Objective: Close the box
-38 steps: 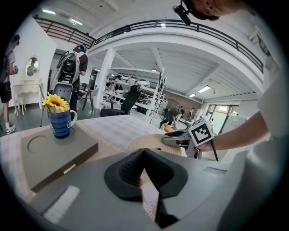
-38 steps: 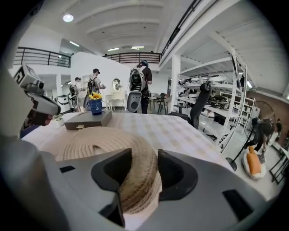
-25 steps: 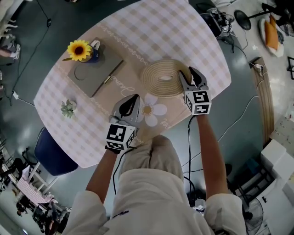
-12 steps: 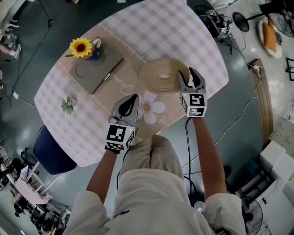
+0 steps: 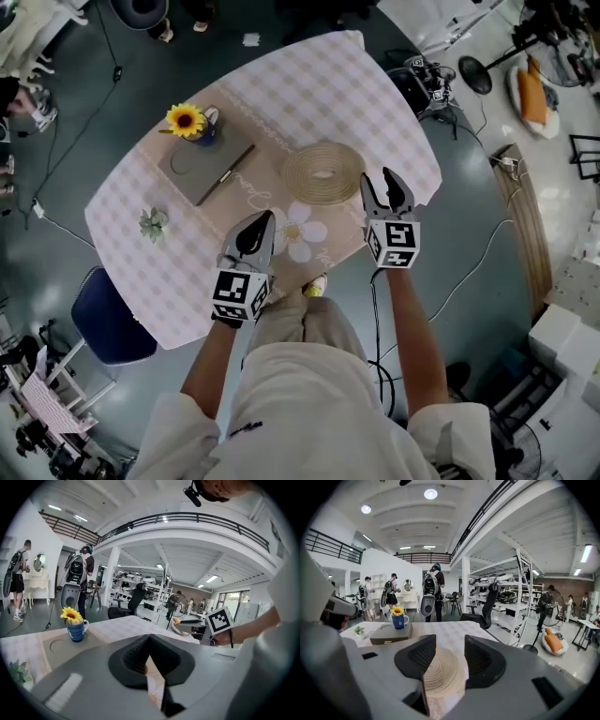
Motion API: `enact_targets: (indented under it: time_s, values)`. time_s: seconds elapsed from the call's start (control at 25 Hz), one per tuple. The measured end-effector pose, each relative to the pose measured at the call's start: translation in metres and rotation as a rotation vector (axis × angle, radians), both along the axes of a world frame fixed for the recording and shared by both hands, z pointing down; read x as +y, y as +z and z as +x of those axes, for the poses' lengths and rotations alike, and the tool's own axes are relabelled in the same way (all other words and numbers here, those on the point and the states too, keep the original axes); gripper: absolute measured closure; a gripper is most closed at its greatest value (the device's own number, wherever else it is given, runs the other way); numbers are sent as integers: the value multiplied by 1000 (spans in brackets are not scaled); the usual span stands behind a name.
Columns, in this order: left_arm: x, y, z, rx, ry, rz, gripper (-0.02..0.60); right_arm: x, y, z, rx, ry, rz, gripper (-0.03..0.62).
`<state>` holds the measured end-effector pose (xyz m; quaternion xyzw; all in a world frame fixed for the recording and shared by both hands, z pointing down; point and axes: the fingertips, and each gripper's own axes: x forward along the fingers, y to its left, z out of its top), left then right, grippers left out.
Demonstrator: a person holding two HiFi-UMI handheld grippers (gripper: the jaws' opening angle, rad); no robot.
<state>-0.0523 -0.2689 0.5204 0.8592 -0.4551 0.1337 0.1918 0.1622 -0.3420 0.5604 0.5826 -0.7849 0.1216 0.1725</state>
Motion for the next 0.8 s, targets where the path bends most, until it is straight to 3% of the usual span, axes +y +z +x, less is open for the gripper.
enact_targets:
  time_s: [0.16, 0.4, 0.56, 0.8]
  values:
    - [9, -32, -2, -11, -3, 64, 580, 30, -40, 0, -37, 26, 39, 408]
    - [11, -95, -6, -25, -26, 221, 580, 75, -102, 3, -76, 41, 105, 416]
    - [29, -134, -15, -35, -51, 286, 580, 102, -147, -2, -84, 19, 172, 457]
    - [63, -176, 5, -53, -34, 362, 580, 143, -217, 15, -99, -5, 300, 427]
